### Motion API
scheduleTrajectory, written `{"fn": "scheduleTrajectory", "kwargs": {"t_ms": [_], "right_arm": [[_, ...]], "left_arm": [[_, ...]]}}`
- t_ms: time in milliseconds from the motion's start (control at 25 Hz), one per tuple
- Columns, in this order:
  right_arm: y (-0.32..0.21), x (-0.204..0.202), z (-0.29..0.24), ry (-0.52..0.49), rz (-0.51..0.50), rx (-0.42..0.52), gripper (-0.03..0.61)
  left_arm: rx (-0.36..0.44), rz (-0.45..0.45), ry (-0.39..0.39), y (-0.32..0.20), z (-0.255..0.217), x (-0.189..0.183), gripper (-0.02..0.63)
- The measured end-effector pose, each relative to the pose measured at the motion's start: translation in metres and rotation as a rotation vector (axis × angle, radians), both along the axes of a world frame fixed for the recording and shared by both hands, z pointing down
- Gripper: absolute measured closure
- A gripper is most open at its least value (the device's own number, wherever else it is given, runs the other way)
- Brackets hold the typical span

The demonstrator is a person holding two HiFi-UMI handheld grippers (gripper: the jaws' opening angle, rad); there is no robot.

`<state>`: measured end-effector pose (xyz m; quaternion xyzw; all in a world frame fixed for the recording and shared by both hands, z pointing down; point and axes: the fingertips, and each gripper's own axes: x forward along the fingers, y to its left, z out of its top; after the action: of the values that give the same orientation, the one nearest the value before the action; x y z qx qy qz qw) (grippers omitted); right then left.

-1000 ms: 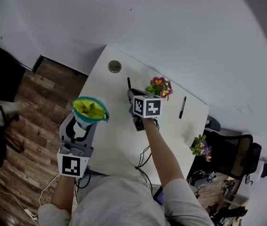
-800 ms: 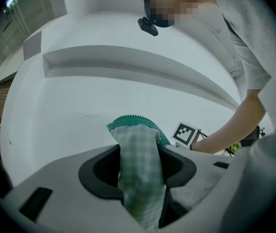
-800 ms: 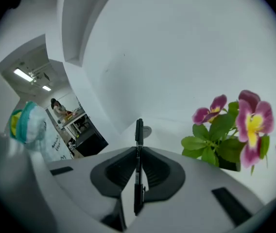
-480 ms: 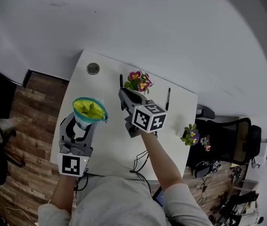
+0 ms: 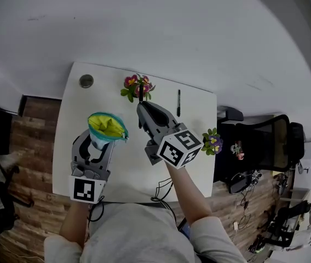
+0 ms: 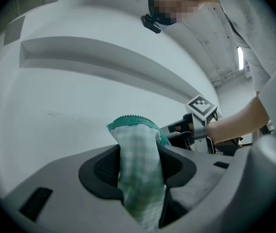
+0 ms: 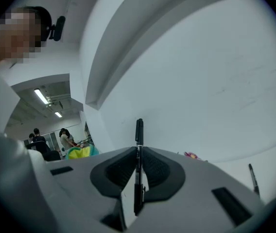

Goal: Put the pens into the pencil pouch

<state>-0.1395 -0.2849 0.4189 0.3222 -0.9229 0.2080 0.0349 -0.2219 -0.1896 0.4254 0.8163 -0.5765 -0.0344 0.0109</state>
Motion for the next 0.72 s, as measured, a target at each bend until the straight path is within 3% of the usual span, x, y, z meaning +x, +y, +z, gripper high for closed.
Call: {"fn": "scheduleTrajectory", "kwargs": {"t_ms": [360, 720], "right_arm": [[0.029, 0.052, -0.071, -0.142, 0.040, 0.173, 0.522], [0.054, 0.081, -0.114, -0.259, 0.037, 0.271, 0.522]], "left_arm": [[0.004, 0.126, 0.010, -0.006, -0.005, 0.058, 0.399], [-0.010, 0.244, 0.011, -0.003, -0.004, 0.109, 0.400]]}}
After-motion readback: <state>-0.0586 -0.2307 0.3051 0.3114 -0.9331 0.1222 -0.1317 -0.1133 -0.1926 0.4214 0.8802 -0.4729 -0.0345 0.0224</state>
